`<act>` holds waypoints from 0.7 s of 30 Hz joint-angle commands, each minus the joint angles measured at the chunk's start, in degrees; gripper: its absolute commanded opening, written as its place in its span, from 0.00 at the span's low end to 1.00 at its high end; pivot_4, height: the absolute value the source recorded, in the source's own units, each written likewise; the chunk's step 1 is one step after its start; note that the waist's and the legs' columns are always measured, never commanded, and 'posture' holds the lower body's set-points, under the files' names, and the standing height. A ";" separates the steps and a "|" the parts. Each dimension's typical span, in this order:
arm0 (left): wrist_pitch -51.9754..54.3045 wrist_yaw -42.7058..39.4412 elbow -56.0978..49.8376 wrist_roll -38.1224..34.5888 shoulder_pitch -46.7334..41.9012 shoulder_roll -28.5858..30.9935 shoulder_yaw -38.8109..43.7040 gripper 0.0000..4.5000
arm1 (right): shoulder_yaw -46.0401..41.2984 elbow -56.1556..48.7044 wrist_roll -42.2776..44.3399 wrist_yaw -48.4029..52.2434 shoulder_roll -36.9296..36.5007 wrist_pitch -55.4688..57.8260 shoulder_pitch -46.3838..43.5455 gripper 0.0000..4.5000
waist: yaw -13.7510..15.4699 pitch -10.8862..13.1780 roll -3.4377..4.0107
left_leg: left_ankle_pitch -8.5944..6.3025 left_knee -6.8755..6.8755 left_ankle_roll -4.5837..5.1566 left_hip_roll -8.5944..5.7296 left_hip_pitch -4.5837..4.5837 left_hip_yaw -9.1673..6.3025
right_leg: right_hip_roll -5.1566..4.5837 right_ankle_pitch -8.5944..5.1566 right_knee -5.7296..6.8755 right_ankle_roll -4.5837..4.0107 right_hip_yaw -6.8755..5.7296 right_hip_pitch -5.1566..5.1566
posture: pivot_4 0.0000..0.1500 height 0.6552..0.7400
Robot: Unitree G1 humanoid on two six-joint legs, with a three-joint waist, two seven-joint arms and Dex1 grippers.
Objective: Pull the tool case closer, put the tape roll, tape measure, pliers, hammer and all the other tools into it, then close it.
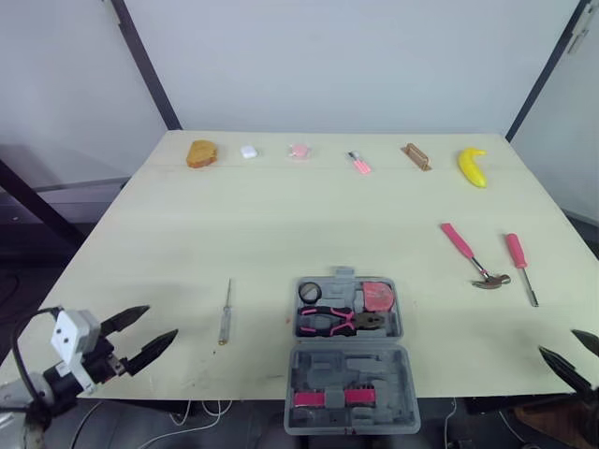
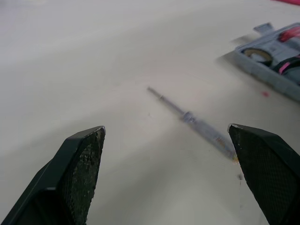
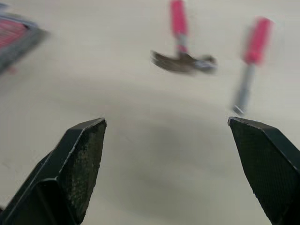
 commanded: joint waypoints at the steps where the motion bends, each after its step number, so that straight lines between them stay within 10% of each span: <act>1: -2.63 0.01 2.36 -0.12 0.54 0.14 2.34 1.00 | -3.71 6.12 1.29 2.63 -2.44 -2.43 -0.37 0.98 | 0.00 -0.02 -0.05 | 0.00 0.00 0.00 0.01 0.00 -0.01 | 0.02 0.00 0.00 -0.01 -0.01 0.00 | 1.00 1.00; 10: 0.72 -1.16 -6.29 -1.61 2.00 -0.91 -1.56 1.00 | -2.34 6.65 0.79 7.22 -8.38 0.83 -1.37 0.98 | 0.00 -0.06 -0.01 | 0.00 0.03 0.00 0.01 0.05 0.04 | 0.03 0.07 0.06 0.10 0.10 0.01 | 1.00 1.00; 21: 2.57 -6.07 -16.17 3.39 -5.70 2.88 -13.63 1.00 | 8.40 -21.56 -1.17 5.95 -8.66 9.45 -3.82 0.98 | 0.19 -0.08 0.03 | 0.00 0.06 0.00 0.00 0.02 0.00 | 0.14 0.13 0.04 0.19 0.15 0.01 | 1.00 1.00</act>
